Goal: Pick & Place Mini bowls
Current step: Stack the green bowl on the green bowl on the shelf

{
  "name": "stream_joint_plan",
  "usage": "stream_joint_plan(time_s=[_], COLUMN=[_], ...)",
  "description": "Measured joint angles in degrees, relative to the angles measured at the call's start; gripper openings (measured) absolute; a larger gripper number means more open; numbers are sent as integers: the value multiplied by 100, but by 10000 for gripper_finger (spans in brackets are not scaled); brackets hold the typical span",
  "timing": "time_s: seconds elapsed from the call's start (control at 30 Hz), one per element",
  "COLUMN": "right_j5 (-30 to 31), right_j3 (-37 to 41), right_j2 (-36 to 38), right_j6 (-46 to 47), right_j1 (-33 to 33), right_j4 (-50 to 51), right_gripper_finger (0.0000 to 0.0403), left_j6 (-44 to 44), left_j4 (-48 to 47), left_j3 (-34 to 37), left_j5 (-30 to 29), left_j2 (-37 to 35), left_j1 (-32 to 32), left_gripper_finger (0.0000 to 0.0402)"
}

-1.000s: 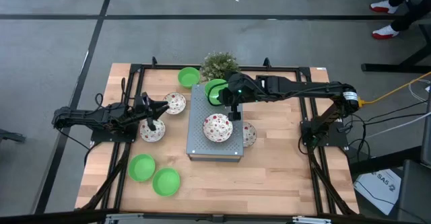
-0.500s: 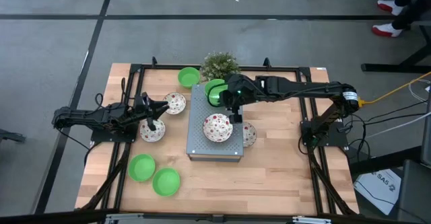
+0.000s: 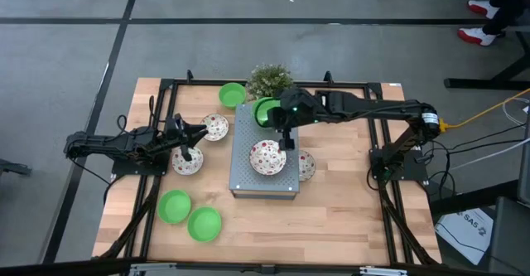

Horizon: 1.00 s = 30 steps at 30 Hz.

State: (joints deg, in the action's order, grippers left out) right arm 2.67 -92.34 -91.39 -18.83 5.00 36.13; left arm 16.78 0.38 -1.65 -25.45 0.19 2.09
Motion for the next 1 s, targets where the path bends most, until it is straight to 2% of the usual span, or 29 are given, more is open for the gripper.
stream_joint_plan(time_s=[0.2,0.67,1.0], right_j5=[375,225,222], right_j3=[-21,-10,-10], right_j2=[-76,-616,-452], right_j6=[180,349,358], right_j1=[95,172,171], right_j4=[-119,-80,-111], right_gripper_finger=[5,3,4], left_j6=[2,0,0], left_j4=[0,0,0], left_j3=[0,0,0], left_j5=[0,0,0], left_j2=[2,0,1], left_j1=[2,1,0], left_gripper_finger=[107,107,107])
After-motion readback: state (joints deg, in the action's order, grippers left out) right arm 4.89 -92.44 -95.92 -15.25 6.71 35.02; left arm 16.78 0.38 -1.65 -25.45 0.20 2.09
